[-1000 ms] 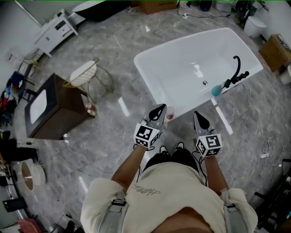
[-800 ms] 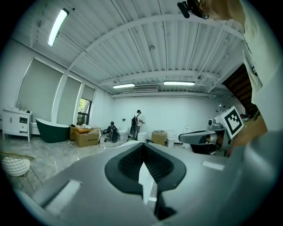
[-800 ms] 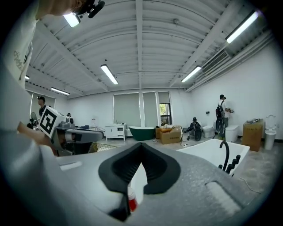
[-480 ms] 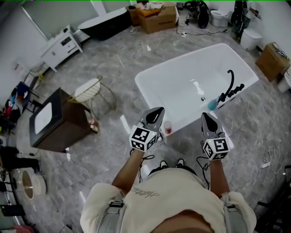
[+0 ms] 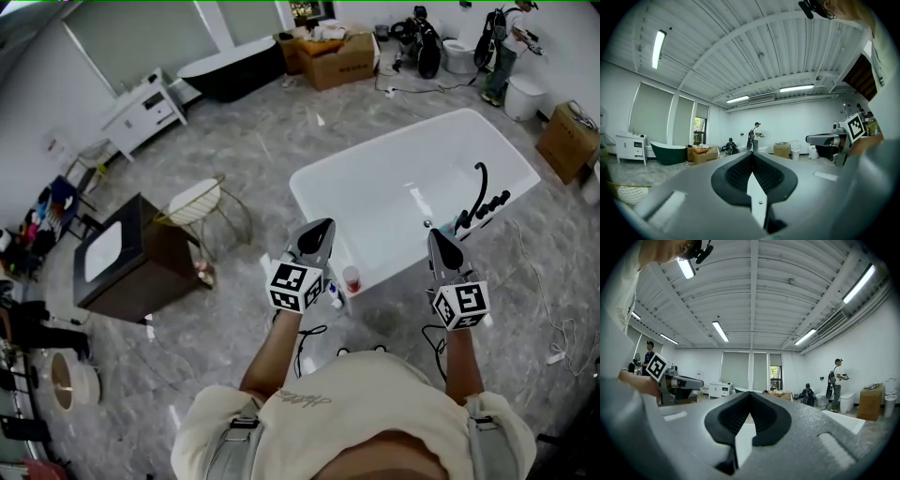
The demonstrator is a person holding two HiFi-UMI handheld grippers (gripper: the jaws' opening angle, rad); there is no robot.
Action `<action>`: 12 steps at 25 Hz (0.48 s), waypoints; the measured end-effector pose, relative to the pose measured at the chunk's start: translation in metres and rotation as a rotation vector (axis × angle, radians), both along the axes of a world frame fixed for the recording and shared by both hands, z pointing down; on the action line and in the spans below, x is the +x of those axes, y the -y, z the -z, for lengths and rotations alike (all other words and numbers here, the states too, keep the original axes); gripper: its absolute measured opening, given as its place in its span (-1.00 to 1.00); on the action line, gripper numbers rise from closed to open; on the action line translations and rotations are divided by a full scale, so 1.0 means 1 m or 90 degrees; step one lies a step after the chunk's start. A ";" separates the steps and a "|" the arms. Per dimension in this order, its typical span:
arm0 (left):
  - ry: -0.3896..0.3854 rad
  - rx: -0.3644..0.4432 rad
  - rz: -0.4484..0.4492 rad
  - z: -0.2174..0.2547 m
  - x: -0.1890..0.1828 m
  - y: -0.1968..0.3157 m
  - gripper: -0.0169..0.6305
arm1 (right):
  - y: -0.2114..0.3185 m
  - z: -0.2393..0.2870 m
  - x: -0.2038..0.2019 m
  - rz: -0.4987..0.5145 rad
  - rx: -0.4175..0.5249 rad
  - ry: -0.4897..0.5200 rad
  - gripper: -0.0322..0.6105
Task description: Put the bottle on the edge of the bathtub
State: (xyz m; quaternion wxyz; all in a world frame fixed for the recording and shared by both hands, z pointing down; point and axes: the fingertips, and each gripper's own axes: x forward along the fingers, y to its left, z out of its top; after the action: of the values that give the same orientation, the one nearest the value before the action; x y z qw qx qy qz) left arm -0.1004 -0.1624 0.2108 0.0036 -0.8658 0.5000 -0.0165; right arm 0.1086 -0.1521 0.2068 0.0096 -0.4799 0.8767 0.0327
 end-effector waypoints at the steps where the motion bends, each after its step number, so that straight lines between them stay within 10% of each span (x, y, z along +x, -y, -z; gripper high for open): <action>1: 0.004 -0.001 0.004 0.000 -0.001 0.000 -0.90 | -0.001 0.003 -0.003 0.008 0.006 0.000 -0.89; 12: -0.001 -0.010 0.037 -0.004 0.001 0.001 -0.90 | 0.004 0.015 -0.012 0.057 0.020 -0.043 -0.89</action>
State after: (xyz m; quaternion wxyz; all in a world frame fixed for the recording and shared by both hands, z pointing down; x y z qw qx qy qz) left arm -0.0992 -0.1639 0.2153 -0.0041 -0.8511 0.5246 -0.0198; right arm 0.0971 -0.1558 0.1919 -0.0112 -0.4386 0.8965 0.0622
